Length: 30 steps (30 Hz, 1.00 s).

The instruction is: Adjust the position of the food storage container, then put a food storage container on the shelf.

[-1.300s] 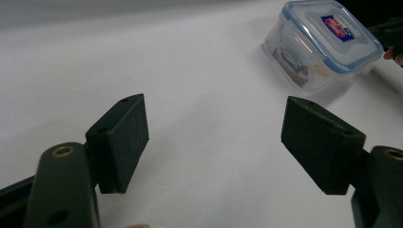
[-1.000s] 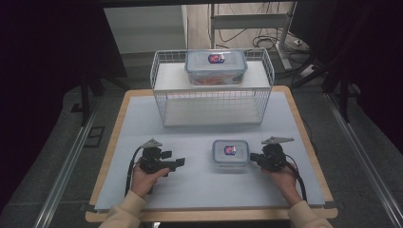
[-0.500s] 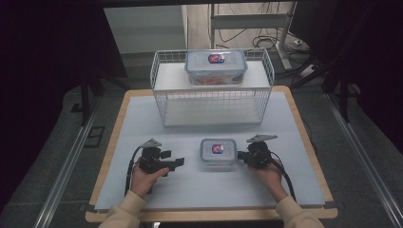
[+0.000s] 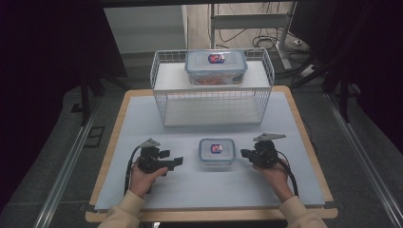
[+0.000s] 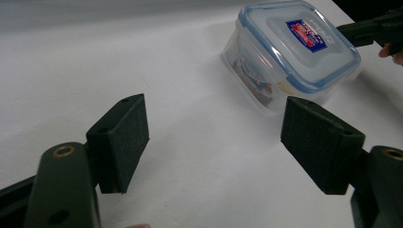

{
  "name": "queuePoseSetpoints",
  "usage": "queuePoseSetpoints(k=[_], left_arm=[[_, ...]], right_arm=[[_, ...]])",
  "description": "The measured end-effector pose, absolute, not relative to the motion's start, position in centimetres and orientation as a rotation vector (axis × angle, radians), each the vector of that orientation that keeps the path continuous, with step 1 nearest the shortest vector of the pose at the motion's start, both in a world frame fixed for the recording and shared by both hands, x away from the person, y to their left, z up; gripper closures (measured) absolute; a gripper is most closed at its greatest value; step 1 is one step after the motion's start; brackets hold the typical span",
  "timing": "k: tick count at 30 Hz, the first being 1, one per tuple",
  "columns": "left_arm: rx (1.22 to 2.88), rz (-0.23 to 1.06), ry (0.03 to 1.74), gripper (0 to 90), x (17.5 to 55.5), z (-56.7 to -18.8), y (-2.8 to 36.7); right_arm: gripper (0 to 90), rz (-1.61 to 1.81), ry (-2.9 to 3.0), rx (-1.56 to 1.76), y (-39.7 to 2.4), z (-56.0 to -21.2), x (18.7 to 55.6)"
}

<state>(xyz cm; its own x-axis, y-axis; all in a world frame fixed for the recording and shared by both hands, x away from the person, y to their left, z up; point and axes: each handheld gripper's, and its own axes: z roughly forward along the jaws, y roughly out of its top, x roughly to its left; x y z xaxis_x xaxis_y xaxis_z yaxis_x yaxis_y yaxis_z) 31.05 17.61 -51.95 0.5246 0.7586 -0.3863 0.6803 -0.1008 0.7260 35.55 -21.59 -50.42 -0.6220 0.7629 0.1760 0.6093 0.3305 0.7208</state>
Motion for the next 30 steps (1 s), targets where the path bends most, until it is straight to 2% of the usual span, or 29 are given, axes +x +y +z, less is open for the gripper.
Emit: queuePoseSetpoints(k=[10, 11, 12, 13, 15, 20, 30], left_arm=[[1.823, 0.109, 1.207, 24.4, 31.2, -52.0, 17.7], [1.822, 0.111, 1.209, 24.3, 31.2, -52.0, 17.7], [1.82, 0.111, 1.21, 24.3, 31.2, -51.9, 17.7], [1.82, 0.11, 1.21, 24.3, 31.2, -51.9, 17.7], [1.823, 0.106, 1.208, 24.3, 31.1, -51.8, 17.6], [1.808, 0.093, 1.196, 22.3, 31.1, -51.6, 17.6], [1.776, 0.042, 1.212, 20.8, 32.1, -50.9, 17.1]], right_arm=[[88.2, 1.178, 2.429, 1.264, -23.6, -50.0, 34.9], [83.8, 1.186, 2.44, 1.265, -23.7, -50.0, 34.8], [83.8, 1.186, 2.44, 1.265, -23.7, -50.0, 34.8], [78.6, 1.201, 2.442, 1.263, -23.8, -50.0, 34.8], [63.2, 1.229, 2.445, 1.276, -23.8, -49.8, 34.8], [35.6, 1.337, 2.426, 1.314, -23.6, -49.3, 35.2], [29.9, 1.433, 2.406, 1.362, -23.9, -49.2, 35.5]])
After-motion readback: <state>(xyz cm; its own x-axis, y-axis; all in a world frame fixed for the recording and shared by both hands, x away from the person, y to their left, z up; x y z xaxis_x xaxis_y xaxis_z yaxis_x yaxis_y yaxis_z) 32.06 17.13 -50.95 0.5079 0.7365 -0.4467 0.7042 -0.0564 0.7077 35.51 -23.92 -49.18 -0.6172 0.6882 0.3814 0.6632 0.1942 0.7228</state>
